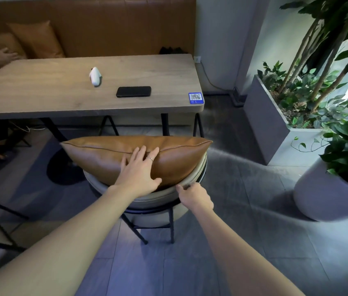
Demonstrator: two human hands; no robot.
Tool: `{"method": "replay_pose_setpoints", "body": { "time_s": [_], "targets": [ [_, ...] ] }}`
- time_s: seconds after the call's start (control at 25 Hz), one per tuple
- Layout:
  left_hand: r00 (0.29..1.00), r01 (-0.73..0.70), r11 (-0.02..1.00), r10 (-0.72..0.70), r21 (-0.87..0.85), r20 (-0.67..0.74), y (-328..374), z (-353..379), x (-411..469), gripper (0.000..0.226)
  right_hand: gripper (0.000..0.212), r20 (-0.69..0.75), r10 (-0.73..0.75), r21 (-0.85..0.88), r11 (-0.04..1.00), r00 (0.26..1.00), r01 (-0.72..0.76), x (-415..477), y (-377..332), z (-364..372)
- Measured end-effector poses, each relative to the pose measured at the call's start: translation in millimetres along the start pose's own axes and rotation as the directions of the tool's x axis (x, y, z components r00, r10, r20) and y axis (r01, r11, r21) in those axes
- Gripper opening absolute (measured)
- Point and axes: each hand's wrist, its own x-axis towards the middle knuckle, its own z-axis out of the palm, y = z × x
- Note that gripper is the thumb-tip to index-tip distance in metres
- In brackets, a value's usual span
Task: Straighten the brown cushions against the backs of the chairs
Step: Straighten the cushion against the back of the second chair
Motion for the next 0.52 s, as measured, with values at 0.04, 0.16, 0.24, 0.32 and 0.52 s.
{"method": "replay_pose_setpoints", "body": {
  "time_s": [0.04, 0.16, 0.24, 0.32, 0.52],
  "targets": [
    [1.0, -0.015, 0.999, 0.016, -0.029, 0.012, -3, -7, -11, 0.082, 0.047, 0.002, -0.036, -0.136, 0.99, 0.999, 0.035, -9, -7, -3],
    [0.999, -0.041, 0.997, 0.042, -0.061, 0.014, -10, -28, -43, 0.055, 0.037, 0.039, -0.173, -0.391, 0.904, 0.984, 0.174, -40, -40, -10],
    [0.999, -0.03, 0.998, 0.028, -0.051, -0.043, -25, -51, -69, 0.048, 0.035, 0.04, -0.279, -0.451, 0.852, 0.959, 0.267, -71, -74, -10],
    [0.992, -0.027, 0.999, 0.023, -0.032, -0.12, -49, -80, -98, 0.045, 0.035, 0.019, -0.393, -0.493, 0.796, 0.919, 0.351, -108, -107, -6],
    [0.97, 0.014, 0.999, -0.007, 0.029, -0.243, -129, -157, -184, 0.043, 0.041, -0.009, -0.587, -0.589, 0.658, 0.81, 0.47, -215, -183, 16]
  ]
}}
